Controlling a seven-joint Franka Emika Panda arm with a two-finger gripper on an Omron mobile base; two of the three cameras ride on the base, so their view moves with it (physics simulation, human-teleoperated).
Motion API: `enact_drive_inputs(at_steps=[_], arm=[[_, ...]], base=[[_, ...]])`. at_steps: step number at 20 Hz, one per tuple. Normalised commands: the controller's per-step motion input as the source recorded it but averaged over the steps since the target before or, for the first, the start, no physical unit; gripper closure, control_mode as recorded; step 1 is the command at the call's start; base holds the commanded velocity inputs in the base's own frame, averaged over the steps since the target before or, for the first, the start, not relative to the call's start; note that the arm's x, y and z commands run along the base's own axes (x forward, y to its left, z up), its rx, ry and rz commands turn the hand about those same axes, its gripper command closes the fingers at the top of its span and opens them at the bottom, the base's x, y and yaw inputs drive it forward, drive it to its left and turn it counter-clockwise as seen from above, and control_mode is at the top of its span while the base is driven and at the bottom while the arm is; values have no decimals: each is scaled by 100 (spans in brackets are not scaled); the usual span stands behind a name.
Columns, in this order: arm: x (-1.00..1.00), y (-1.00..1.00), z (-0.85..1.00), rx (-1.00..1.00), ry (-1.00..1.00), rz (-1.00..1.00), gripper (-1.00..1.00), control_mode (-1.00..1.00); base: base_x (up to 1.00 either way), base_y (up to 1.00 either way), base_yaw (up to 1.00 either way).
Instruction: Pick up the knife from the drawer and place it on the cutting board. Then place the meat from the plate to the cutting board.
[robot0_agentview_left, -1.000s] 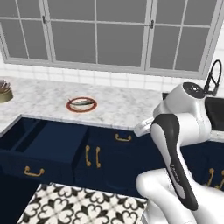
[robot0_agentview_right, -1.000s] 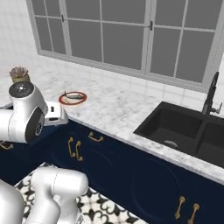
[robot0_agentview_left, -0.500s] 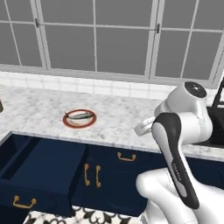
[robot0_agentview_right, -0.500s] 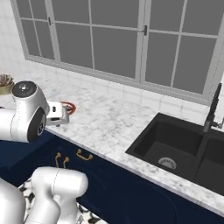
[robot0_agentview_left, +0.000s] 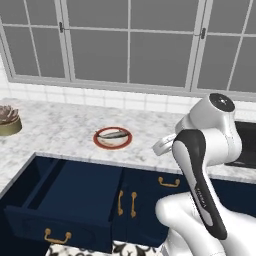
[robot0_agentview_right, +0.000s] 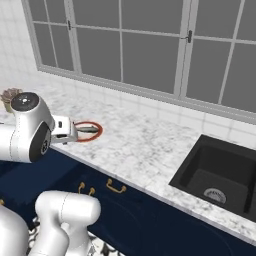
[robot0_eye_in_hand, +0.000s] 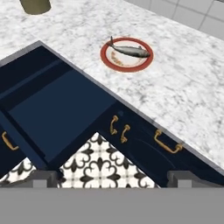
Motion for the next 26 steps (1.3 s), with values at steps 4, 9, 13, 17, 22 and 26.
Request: enact_drive_inputs(at_steps=[4, 9, 13, 17, 22, 26], arm=[[0, 0, 0, 0, 0, 0, -100, 100], [15, 6, 0, -2, 0, 0, -100, -100], [59, 18, 2, -7, -1, 0, -100, -100], [98, 2, -2, -1, 4, 2, -100, -100], [100, 6, -26, 0, 4, 2, -100, -100], [100, 34, -33, -6, 0, 11, -100, -100]], base=[[8, 29, -1], [9, 18, 0], [0, 0, 0], [0, 0, 0], [0, 0, 0], [0, 0, 0]])
